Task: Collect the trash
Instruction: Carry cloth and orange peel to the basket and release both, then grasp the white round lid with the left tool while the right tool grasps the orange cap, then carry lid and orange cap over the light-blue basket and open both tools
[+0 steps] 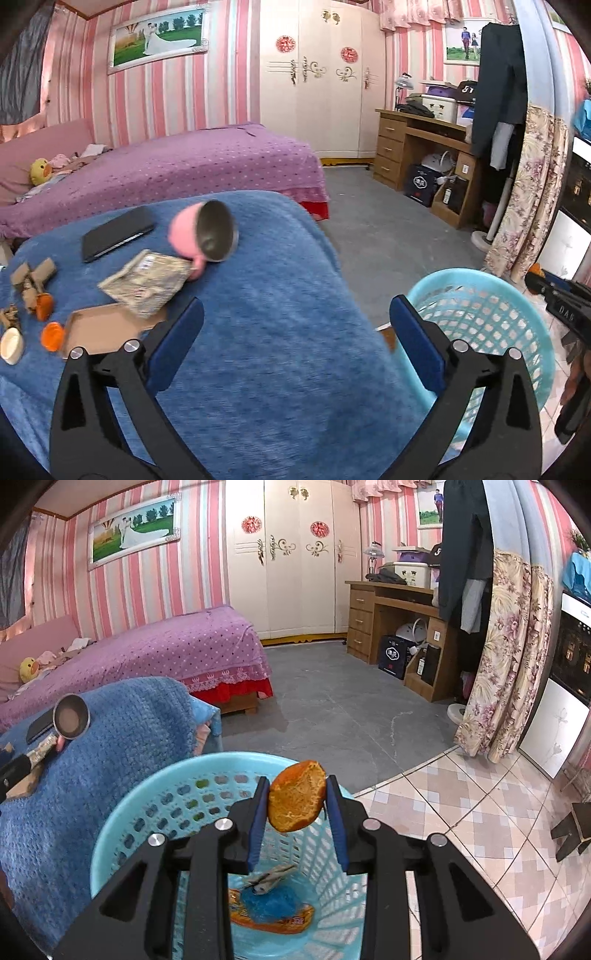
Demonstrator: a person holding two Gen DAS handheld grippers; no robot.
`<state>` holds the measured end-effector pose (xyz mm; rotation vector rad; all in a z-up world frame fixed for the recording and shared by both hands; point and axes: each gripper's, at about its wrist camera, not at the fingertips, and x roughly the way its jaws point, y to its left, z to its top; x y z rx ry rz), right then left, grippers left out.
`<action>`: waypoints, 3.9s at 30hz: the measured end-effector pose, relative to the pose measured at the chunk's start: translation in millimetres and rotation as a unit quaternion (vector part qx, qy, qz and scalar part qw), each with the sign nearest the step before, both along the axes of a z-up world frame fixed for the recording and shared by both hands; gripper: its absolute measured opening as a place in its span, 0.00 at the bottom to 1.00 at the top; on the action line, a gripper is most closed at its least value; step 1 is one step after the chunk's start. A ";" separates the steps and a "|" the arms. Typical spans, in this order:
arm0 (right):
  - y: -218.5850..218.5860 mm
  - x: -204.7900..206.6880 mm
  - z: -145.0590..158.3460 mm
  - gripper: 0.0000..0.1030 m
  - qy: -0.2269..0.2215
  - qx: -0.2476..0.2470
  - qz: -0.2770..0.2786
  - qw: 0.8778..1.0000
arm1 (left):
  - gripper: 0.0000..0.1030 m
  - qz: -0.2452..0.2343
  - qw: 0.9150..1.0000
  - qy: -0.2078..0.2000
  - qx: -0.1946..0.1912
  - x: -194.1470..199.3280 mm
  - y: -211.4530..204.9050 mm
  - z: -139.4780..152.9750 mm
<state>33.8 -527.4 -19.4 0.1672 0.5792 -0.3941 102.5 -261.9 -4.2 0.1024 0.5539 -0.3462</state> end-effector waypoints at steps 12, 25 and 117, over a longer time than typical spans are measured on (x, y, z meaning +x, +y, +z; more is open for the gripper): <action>42.2 10.9 13.4 0.95 -0.029 -0.020 -0.047 0.998 | 0.95 0.055 0.998 -0.014 0.012 -4.1 90.6 12.8; 138.5 53.7 9.0 0.95 -0.015 -0.017 0.004 1.000 | 0.95 0.153 0.988 0.014 0.009 19.3 230.7 -5.9; 378.3 117.4 22.9 0.11 0.030 -0.054 0.301 0.952 | 0.59 0.172 0.984 0.054 0.009 53.3 323.7 -11.8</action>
